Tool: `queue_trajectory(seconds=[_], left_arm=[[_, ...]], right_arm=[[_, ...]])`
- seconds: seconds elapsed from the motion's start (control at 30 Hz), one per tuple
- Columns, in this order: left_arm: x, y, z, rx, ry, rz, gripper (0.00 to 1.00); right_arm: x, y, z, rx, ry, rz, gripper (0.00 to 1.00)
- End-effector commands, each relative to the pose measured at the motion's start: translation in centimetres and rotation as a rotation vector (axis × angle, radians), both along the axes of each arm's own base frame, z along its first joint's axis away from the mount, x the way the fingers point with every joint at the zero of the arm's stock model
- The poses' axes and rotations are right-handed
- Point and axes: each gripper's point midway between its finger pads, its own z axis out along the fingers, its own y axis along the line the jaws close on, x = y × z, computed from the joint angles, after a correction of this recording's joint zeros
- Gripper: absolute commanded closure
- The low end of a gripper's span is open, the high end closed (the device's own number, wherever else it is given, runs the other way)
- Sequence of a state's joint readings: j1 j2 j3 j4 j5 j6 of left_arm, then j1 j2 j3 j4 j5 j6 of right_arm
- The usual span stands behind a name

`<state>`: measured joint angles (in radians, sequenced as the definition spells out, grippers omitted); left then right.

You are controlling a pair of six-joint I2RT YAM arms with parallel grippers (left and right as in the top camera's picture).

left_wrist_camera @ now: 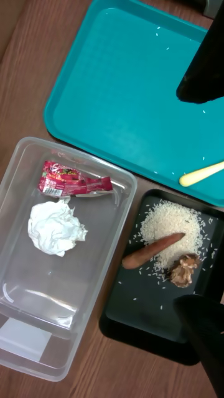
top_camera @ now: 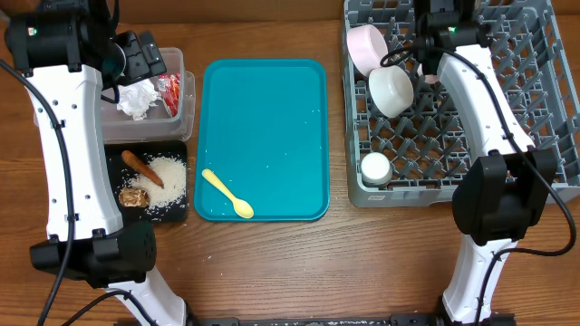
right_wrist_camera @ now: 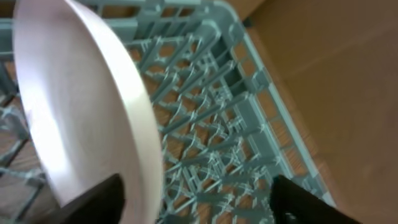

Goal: Sort waste into correct bins and load items into the dishwasher
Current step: 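Stand the white plate upright in the dish rack, right gripper, then grasp the yellow spoon on the teal tray with the right gripper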

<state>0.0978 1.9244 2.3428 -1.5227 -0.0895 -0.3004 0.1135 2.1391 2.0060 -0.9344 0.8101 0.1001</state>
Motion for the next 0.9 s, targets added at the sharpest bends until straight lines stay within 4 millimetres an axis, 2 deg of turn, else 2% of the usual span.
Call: queue_trajectory(seconds=[0.0,0.1,0.2,0.3,0.33,0.4,0.5,0.7,0.8,0.87], left_arm=[[-0.2,-0.4,0.4,-0.006,-0.012,-0.003,0.0],[-0.2,-0.4,0.4,-0.006,-0.012,-0.003,0.0],[-0.2,-0.4,0.4,-0.006,-0.012,-0.003,0.0],[-0.2,-0.4,0.4,-0.006,-0.012,-0.003,0.0],[-0.2,-0.4,0.4,-0.006,-0.012,-0.003,0.01],[-0.2,-0.4,0.4,-0.006,-0.012,-0.003,0.0],[-0.2,-0.4,0.4,-0.006,-0.012,-0.002,0.0],[-0.2,-0.4,0.4,-0.006,-0.012,-0.003,0.0],[-0.2,-0.4,0.4,-0.006,-0.012,-0.003,0.0],[-0.2,-0.4,0.4,-0.006,-0.012,-0.002,0.0]], right_arm=[[-0.5,1.0,1.6,0.054,-0.037,0.005,0.19],[-1.7,3.2,4.7,0.114,-0.062,0.06,0.19],[-3.0,7.7,7.6,0.264,-0.081,0.211,0.14],[-4.9,15.7,9.3,0.491,-0.041,0.515,0.14],[-5.7,18.7,9.5,0.576,-0.02,0.612,0.14],[-7.4,23.4,9.1,0.692,0.034,0.741,0.14],[-9.7,28.5,6.6,0.754,0.146,0.842,0.14],[-15.1,37.7,-1.3,0.741,0.4,0.983,0.21],[-18.0,40.6,-5.6,0.713,0.52,1.021,0.25],[-19.5,41.8,-8.0,0.702,0.58,1.031,0.27]])
